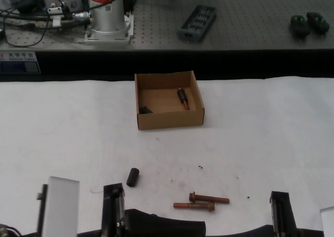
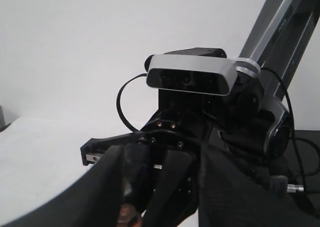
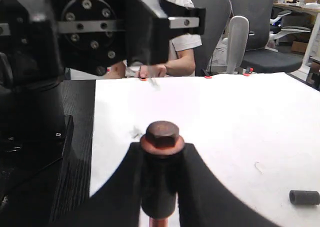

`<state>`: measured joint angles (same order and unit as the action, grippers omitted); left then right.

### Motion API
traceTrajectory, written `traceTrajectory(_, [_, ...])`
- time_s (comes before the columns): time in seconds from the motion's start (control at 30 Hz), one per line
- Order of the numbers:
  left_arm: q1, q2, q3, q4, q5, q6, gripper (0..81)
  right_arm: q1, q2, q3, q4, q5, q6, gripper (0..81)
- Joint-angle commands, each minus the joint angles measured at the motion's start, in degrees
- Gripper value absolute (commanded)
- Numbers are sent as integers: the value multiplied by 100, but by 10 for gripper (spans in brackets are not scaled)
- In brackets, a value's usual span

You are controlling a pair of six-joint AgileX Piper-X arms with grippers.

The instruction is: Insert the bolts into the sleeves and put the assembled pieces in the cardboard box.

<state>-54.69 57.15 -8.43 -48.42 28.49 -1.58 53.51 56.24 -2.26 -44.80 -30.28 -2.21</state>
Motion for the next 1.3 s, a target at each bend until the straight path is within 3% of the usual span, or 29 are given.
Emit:
traceTrajectory(0.0, [0, -538, -14, 392, -99, -47, 354, -3, -57, -84, -13, 203, -41, 55])
traceTrajectory(0.27, [0, -1142, -14, 1009, -835, 295, 354, -17, -57, -84, 76, 570, -137, 55])
traceTrajectory(0.4, [0, -1392, -4, 1351, -1534, 525, 354, -17, -57, -84, 96, 1062, -138, 55])
traceTrajectory(0.57, [0, -1583, -4, 1669, -2650, 550, 335, -17, -57, -84, 102, 1173, -138, 55])
traceTrajectory(0.77, [0, -1707, -4, 1866, -3693, 671, 230, -17, -57, -84, 102, 1306, -127, 55])
traceTrajectory(0.97, [0, -1732, -4, 1923, -4929, 859, 6, -17, -57, -84, 8, 1647, -75, 55])
traceTrajectory(1.1, [0, -1732, -4, 1923, -5669, 967, 6, -17, -57, -84, -342, 2369, 441, 55])
traceTrajectory(1.27, [0, -1884, 27, 1873, -6078, 882, 6, -17, -57, -84, -861, 2772, 524, 55])
